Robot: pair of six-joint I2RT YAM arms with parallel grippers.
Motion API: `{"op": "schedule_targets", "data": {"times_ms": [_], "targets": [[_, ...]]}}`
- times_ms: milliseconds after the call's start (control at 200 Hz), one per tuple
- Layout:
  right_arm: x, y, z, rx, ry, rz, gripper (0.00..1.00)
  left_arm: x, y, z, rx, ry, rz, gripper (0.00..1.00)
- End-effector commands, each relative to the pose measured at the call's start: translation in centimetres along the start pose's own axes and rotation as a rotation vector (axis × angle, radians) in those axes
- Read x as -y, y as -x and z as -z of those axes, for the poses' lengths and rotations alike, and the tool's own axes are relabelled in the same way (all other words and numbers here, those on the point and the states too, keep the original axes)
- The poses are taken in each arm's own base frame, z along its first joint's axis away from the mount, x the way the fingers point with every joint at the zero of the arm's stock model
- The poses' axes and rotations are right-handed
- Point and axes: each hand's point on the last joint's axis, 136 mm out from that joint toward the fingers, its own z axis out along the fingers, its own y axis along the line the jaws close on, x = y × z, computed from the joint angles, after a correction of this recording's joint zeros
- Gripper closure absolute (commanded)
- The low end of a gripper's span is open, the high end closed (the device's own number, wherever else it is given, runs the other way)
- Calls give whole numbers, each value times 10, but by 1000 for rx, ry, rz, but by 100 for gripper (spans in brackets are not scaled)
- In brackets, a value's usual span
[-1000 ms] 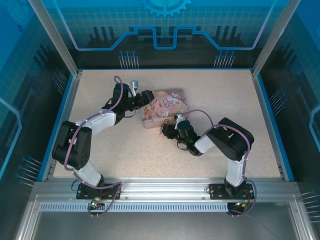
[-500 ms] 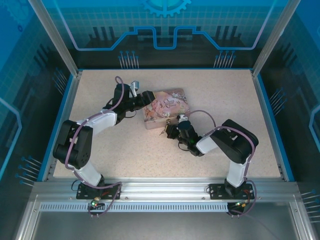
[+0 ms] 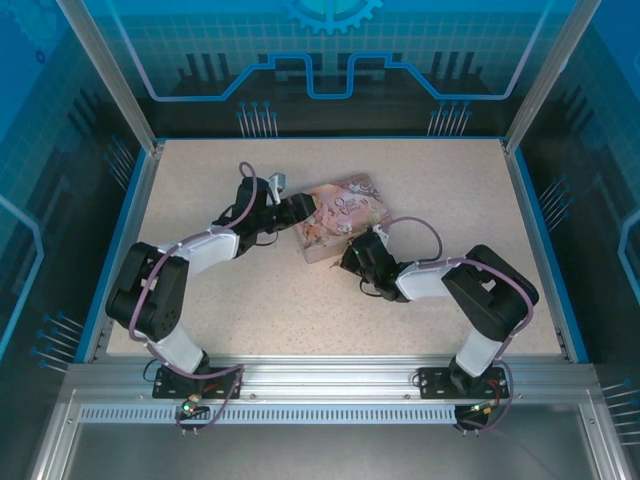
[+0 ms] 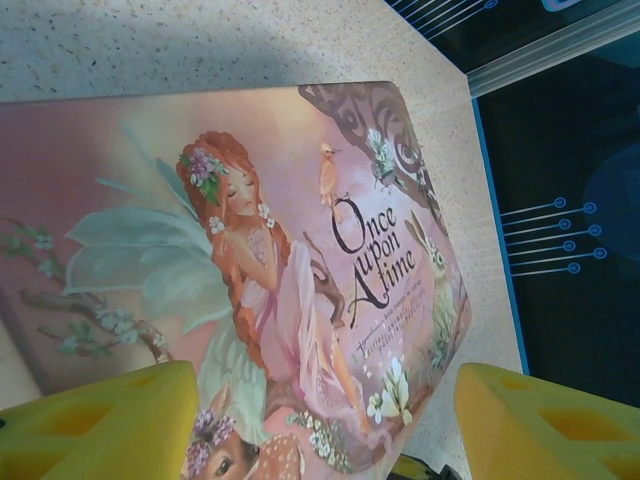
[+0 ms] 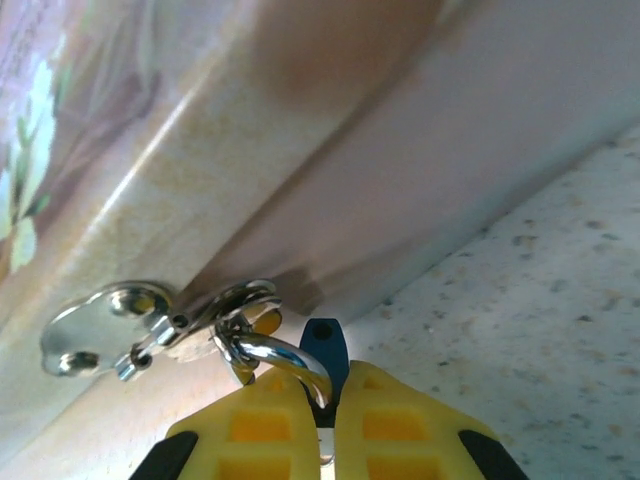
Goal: Unlock a padlock with a key
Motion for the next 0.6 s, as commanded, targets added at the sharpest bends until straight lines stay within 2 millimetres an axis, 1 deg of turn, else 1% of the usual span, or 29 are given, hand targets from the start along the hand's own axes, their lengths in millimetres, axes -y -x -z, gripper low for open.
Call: {"op": "schedule_targets", "data": {"times_ms": [0,110,180,255,355,395,515,595], "targets": [[59,-6,8,-34,-280,-24,94,24,7,14,53,-15,-69,31],[68,0,18,-26,-382,-13,93,31,6,18,65,-1,-92,30],[69,3,20,-21,-402,5,93,35,7,17,66,-5,-95,30],[65,2,16,-29,-368,24,92,40,10,14,58,-17,-96,30],[55,-1,9,-48,-273,52,90,53,11,7,47,-44,-109,30],[55,-3,9,-54,-257,51,89,58,12,4,46,-51,-116,30],[56,0,16,-32,-222,67,82,62,15,-4,38,-57,-120,30],[53,2,22,-24,-188,95,70,62,17,-8,38,-60,-115,30]]}}
